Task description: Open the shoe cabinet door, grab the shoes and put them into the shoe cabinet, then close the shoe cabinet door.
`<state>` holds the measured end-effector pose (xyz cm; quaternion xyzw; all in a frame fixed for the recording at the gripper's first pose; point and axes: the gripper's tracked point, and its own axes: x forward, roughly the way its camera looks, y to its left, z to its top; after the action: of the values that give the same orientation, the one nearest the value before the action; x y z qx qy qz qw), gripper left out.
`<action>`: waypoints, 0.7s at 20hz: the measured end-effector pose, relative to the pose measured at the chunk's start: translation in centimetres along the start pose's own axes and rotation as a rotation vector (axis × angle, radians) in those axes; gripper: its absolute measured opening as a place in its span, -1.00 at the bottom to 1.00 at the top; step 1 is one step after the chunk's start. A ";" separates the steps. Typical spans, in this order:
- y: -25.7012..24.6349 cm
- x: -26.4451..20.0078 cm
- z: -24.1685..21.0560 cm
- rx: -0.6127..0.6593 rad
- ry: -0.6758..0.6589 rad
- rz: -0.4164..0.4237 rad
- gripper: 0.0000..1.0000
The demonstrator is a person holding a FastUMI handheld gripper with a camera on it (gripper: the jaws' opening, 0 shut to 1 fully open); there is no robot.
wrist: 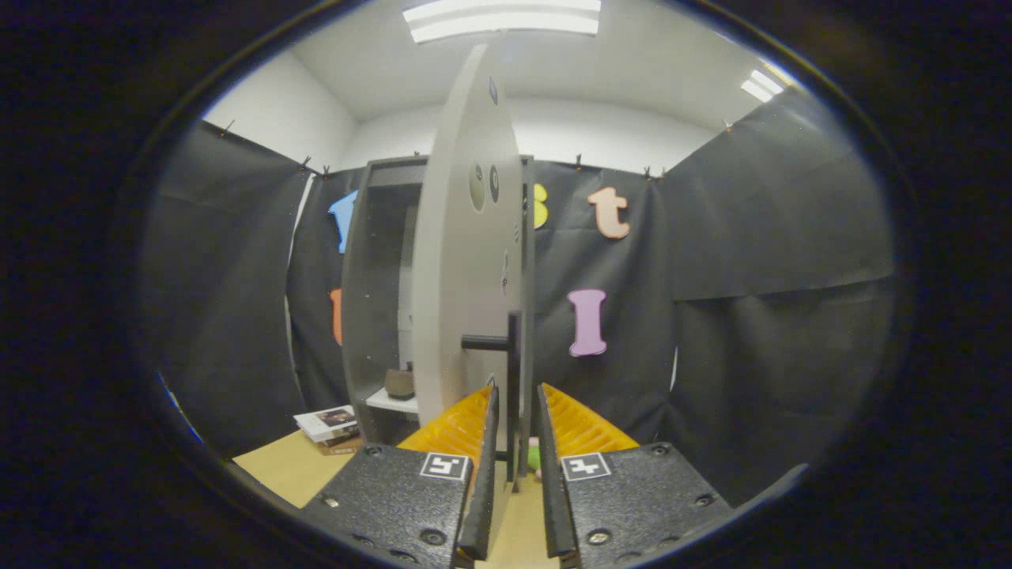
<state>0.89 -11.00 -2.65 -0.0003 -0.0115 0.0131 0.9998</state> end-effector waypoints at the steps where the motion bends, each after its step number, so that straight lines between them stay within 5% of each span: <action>1: -2.1 -0.6 0.2 -0.023 -0.039 -0.077 -0.34; 3: -5.8 -1.8 0.8 -0.038 -0.087 -0.206 -0.26; 9: -5.9 -4.0 0.7 -0.083 -0.195 -0.220 1.00; 14: -1.6 -4.3 -0.3 -0.058 -0.212 -0.149 1.00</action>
<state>-3.40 -12.69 -3.01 -0.0272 -0.1174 -0.0614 0.9908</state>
